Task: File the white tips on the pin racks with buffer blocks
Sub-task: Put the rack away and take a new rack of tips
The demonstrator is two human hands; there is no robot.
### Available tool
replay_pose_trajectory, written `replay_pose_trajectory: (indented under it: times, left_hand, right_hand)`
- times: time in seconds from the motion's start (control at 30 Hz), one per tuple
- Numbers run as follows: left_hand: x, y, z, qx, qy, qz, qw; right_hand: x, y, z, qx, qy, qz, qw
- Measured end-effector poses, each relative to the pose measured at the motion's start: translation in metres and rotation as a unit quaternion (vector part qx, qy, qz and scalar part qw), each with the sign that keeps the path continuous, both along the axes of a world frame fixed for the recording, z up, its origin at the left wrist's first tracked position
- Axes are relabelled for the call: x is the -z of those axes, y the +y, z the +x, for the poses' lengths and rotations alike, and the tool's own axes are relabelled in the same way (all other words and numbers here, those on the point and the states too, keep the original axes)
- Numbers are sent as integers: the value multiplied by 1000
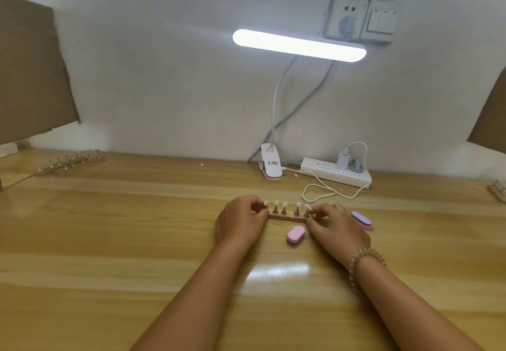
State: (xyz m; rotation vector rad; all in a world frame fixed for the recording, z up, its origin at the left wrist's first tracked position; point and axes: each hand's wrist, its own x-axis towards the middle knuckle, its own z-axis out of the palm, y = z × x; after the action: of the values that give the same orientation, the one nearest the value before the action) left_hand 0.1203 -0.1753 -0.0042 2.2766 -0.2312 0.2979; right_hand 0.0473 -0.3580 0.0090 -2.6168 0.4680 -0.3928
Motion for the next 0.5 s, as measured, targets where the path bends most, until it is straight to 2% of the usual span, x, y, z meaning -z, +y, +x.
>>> replay_pose_trajectory:
  times: [0.27, 0.5]
  left_hand:
    - [-7, 0, 4, 9, 35, -4, 999]
    - [-4, 3, 5, 33, 22, 27, 999]
  right_hand:
    - [3, 2, -4, -7, -13, 6, 1000]
    - [2, 2, -7, -23, -37, 22, 999]
